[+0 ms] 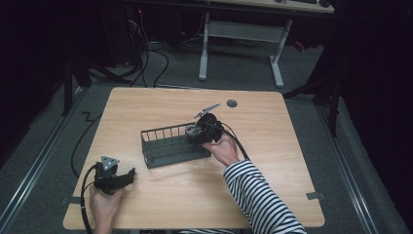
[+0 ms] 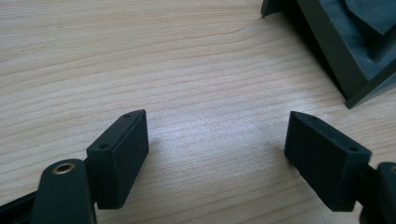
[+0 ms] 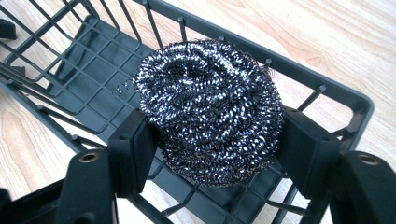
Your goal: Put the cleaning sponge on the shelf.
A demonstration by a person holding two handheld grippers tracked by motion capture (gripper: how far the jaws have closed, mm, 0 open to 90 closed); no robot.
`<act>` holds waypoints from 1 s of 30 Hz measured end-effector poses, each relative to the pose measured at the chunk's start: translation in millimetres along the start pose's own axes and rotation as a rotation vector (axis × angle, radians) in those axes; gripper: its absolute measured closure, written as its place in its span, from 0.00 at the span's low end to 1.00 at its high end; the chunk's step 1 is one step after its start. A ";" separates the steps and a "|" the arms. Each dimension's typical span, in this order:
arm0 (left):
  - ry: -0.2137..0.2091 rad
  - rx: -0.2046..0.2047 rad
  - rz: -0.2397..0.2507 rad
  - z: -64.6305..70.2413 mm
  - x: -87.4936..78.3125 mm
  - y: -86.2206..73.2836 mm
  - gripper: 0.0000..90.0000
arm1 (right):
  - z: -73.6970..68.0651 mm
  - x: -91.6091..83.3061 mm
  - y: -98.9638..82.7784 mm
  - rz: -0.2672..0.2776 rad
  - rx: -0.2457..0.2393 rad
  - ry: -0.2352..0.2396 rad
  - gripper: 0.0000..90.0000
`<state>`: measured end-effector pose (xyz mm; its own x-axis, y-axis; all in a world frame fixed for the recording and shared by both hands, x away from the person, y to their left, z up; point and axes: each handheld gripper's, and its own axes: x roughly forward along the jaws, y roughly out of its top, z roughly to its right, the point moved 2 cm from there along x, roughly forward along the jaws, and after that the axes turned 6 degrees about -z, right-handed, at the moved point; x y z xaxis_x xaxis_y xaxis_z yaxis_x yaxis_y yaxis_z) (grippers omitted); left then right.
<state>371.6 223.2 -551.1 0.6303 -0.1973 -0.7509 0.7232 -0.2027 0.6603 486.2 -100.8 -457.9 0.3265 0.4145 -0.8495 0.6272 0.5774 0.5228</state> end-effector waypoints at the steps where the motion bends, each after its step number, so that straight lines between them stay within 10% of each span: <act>1: -0.001 0.000 -0.001 0.0 -0.1 0.0 0.25 | 0.2 0.9 0.0 -0.001 -0.001 0.001 0.37; 15: -0.001 0.000 0.000 0.0 0.0 0.0 0.25 | 0.0 -2.0 -0.2 0.010 -0.012 -0.001 0.33; 30: -0.003 0.001 -0.001 0.0 0.0 0.0 0.25 | 6.8 -39.8 -9.5 0.138 -0.013 -0.012 0.37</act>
<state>371.6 223.1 -551.1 0.6289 -0.1998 -0.7514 0.7233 -0.2042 0.6597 472.0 -127.6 -429.5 0.4175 0.4821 -0.7702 0.5668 0.5243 0.6355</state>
